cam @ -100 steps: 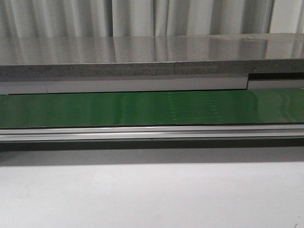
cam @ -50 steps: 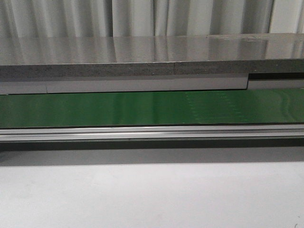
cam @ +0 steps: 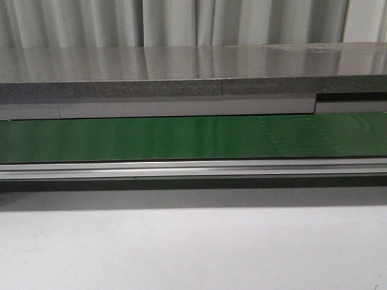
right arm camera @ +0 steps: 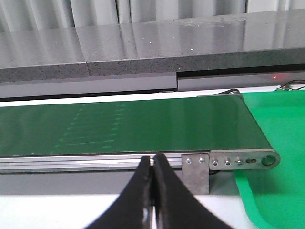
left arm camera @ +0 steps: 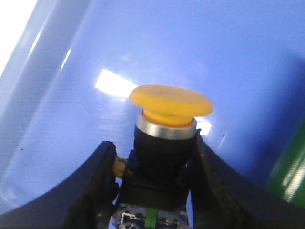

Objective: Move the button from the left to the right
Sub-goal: 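Lift the button with the left gripper and carry it over the conveyor belt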

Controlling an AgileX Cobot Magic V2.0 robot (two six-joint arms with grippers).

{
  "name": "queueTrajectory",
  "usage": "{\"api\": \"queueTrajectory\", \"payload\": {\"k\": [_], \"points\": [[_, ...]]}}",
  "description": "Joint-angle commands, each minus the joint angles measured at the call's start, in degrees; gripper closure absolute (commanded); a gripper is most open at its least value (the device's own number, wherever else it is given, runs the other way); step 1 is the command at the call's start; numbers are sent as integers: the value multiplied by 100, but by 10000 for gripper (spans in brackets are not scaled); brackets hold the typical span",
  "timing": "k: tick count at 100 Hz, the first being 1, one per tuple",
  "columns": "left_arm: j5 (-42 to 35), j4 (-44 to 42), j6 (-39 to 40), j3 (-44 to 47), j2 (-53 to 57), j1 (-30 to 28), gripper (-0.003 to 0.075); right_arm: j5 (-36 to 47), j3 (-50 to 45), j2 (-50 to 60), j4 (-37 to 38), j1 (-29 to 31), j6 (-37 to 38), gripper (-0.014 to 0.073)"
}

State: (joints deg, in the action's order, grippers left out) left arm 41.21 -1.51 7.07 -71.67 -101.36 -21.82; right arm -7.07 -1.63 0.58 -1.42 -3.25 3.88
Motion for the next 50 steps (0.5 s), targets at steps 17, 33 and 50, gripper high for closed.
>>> {"api": "queueTrajectory", "payload": {"k": [17, 33, 50], "points": [[156, 398, -383, -203, 585, 518, 701, 474, 90, 111, 32, -12, -31, 660], [291, 398, -628, -203, 572, 1023, 701, 474, 90, 111, 32, -12, -31, 660], [329, 398, -668, -203, 442, 1338, 700, 474, 90, 111, 32, -12, -31, 660]]}}
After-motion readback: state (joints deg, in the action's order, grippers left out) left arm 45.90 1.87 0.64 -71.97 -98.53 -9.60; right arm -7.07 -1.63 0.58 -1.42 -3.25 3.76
